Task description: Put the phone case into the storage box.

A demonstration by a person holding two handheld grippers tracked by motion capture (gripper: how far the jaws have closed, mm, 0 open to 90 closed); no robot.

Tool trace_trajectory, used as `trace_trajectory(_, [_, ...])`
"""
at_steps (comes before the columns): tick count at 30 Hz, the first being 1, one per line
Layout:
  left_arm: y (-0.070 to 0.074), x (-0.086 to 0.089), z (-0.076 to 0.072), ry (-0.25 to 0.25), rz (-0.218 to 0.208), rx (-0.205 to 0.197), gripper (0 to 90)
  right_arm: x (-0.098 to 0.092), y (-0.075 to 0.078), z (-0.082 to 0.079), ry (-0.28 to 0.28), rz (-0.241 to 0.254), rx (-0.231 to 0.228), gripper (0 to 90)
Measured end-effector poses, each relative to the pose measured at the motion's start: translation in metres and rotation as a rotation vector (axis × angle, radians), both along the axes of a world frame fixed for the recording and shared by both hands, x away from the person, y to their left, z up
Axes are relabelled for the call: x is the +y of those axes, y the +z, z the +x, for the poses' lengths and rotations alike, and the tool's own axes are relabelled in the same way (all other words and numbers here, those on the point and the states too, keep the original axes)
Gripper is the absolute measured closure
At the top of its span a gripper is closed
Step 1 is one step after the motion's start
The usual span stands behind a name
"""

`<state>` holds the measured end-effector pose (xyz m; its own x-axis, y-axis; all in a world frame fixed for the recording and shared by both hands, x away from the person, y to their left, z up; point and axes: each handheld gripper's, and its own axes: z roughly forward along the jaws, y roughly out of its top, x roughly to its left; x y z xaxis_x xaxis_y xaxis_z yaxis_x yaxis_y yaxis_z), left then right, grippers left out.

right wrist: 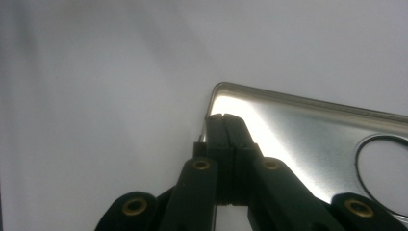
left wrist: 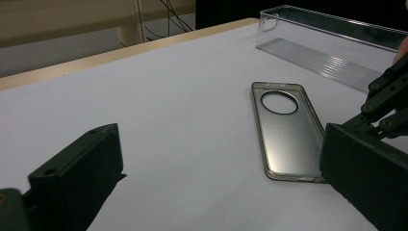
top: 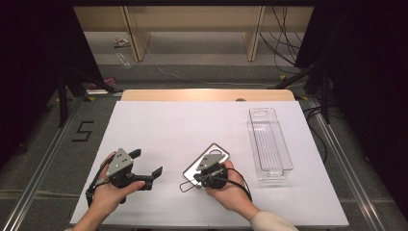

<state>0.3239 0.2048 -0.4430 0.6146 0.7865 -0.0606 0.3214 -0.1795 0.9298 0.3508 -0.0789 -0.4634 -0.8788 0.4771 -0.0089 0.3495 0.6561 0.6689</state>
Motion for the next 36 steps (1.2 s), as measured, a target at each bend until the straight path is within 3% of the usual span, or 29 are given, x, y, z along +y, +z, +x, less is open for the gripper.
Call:
trace_trajectory(17, [0.000, 0.000, 0.000, 0.001, 0.003, 0.003, 1.4, 0.005, -0.012, 0.002, -0.009, -0.099, 0.058, 90.0])
trace_trajectory(36, [-0.001, 0.001, 0.000, 0.006, 0.004, 0.006, 1.5, -0.003, -0.005, 0.002, 0.009, -0.174, 0.093, 90.0])
